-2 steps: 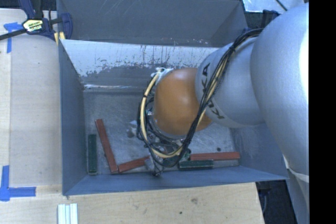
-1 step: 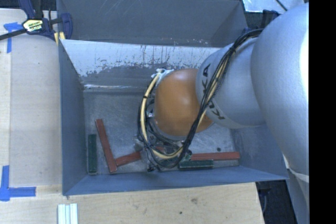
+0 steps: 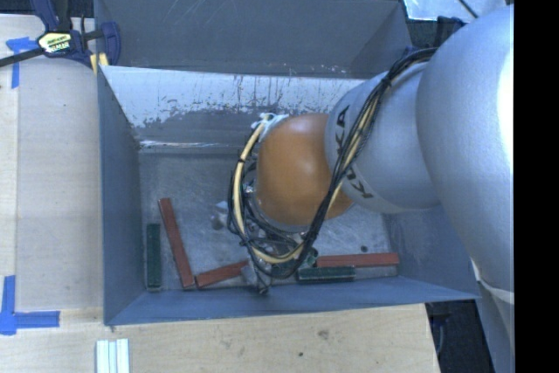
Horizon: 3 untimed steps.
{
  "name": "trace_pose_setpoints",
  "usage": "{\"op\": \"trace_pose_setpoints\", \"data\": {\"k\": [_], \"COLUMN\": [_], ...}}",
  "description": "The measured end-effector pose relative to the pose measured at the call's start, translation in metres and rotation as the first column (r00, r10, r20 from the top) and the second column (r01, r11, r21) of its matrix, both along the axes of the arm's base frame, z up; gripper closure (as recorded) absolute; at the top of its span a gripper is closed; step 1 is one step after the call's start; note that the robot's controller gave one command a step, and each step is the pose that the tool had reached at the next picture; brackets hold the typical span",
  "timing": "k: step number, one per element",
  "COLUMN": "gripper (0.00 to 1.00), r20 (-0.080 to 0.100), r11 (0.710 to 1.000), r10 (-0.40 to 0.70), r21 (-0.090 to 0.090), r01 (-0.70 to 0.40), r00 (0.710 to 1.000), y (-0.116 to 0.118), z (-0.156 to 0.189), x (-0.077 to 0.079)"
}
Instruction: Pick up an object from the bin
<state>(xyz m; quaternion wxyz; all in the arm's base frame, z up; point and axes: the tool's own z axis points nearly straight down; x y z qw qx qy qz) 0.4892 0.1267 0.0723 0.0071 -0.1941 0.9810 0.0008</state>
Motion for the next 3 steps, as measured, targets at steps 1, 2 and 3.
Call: {"op": "trace_pose_setpoints", "data": {"k": [1,2,3], "gripper": [1.0,1.0,0.0], "r20": [-0.009,-0.006,-0.009], "r11": [1.0,0.998,0.998], "r10": [0.0,0.062,0.061], "r21": [-0.003,-0.003,-0.003], "r01": [0.0,-0.062,-0.061], "r00": [1.0,0.998,0.998], "y": [-0.001,-0.006,-0.006], "z": [0.0,0.027,0.026], "x": [-0.002,-0.006,-0.006]}}
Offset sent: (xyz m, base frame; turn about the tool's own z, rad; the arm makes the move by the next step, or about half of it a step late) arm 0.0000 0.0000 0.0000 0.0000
